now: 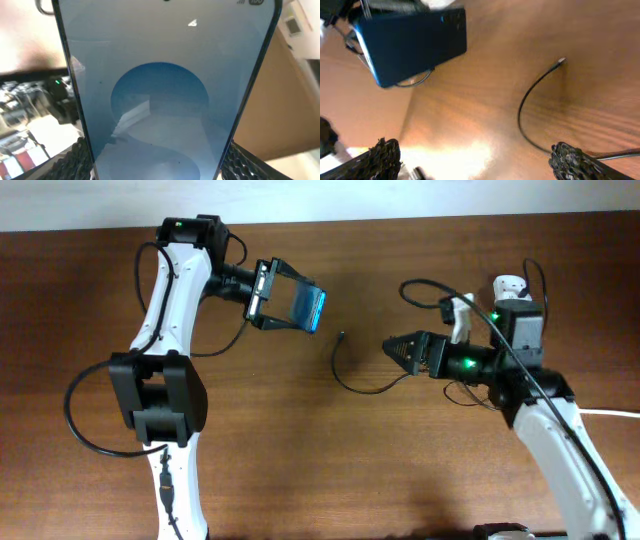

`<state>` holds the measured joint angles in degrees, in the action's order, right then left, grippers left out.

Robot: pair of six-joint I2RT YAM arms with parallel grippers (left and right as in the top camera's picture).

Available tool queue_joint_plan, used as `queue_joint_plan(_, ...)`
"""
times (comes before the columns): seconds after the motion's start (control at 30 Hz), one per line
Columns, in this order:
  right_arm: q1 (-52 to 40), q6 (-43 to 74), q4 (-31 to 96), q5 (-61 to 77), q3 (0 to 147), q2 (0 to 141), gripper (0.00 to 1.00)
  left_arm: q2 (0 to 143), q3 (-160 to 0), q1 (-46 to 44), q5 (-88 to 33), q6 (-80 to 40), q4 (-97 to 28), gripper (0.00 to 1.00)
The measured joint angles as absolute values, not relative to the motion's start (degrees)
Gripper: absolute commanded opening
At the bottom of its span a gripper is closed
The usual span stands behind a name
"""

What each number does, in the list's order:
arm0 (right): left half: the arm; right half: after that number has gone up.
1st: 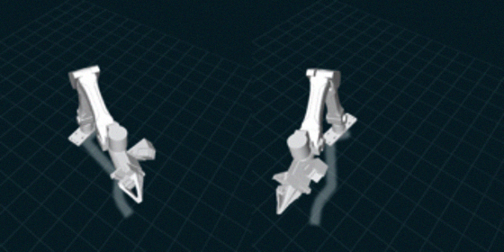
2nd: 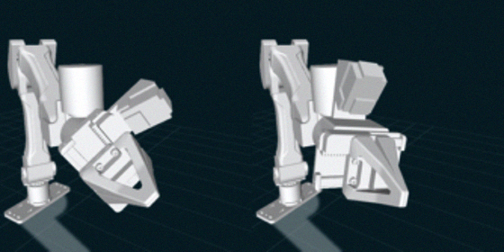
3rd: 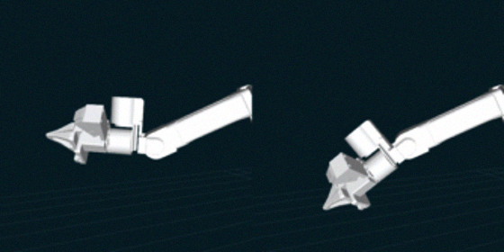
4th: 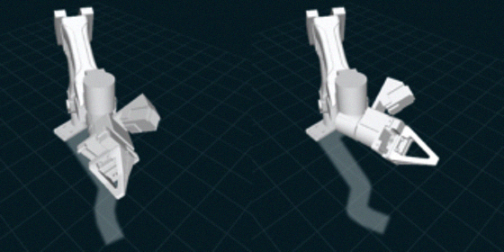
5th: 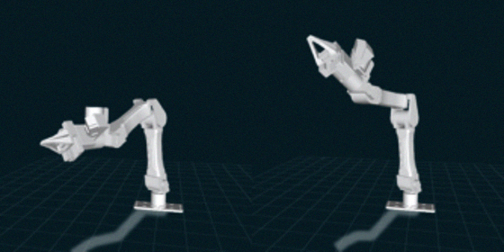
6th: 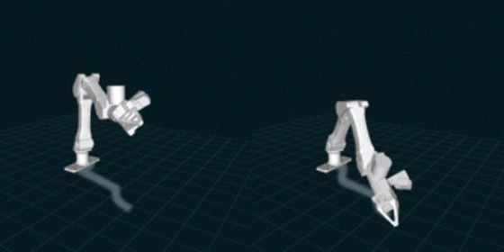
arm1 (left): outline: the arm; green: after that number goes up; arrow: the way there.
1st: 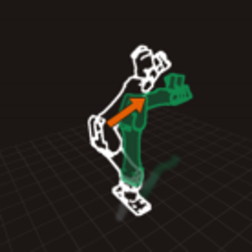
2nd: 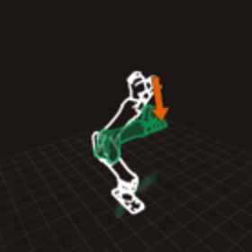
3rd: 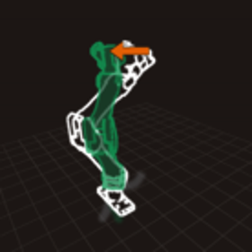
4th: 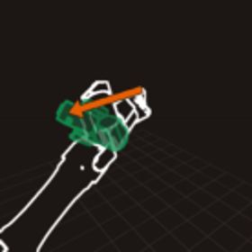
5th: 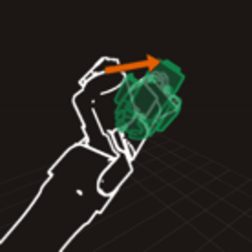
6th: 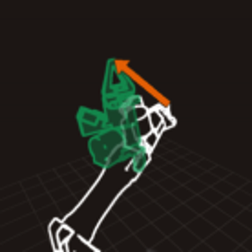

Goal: Plug charger to phone and switch on socket
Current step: 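Grasp the black cable's USB-C end with the right gripper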

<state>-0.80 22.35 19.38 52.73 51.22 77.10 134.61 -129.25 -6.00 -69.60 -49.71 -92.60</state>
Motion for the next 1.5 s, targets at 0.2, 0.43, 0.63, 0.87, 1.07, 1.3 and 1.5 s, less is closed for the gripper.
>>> queue_joint_plan(0.2, -1.61, 28.47, 17.80, 45.74, 51.22, 81.71, 1.00, 134.61, -129.25, -6.00, -64.07, -59.09, -92.14, 0.00)
queue_joint_plan(0.43, -17.28, 45.91, 6.26, 28.05, 51.33, 81.97, 0.79, 134.61, -129.25, -10.74, -32.38, -70.02, -90.59, 0.00)
queue_joint_plan(0.63, -25.10, 54.35, 0.47, 21.47, 51.33, 87.66, 0.56, 134.61, -129.27, -15.00, -27.35, -71.88, -90.43, 0.00)
queue_joint_plan(0.87, -28.60, 55.33, -2.94, 15.49, 51.33, 90.96, 0.39, 134.61, -129.27, -18.28, -26.94, -71.88, -91.09, 0.00)
queue_joint_plan(1.07, -28.60, 55.29, -3.75, 15.44, 51.33, 91.70, 0.30, 134.61, -129.27, -19.11, -26.94, -71.90, -91.09, 0.00)
queue_joint_plan(1.3, -28.67, 57.95, -4.40, 15.92, 51.33, 91.85, 0.15, 134.61, -129.27, -19.11, -26.70, -72.07, -91.59, 0.00)
queue_joint_plan(1.5, -28.97, 58.46, -3.70, 16.53, 51.48, 92.64, 0.04, 134.61, -129.51, -19.18, -26.79, -72.49, -91.90, 0.00)
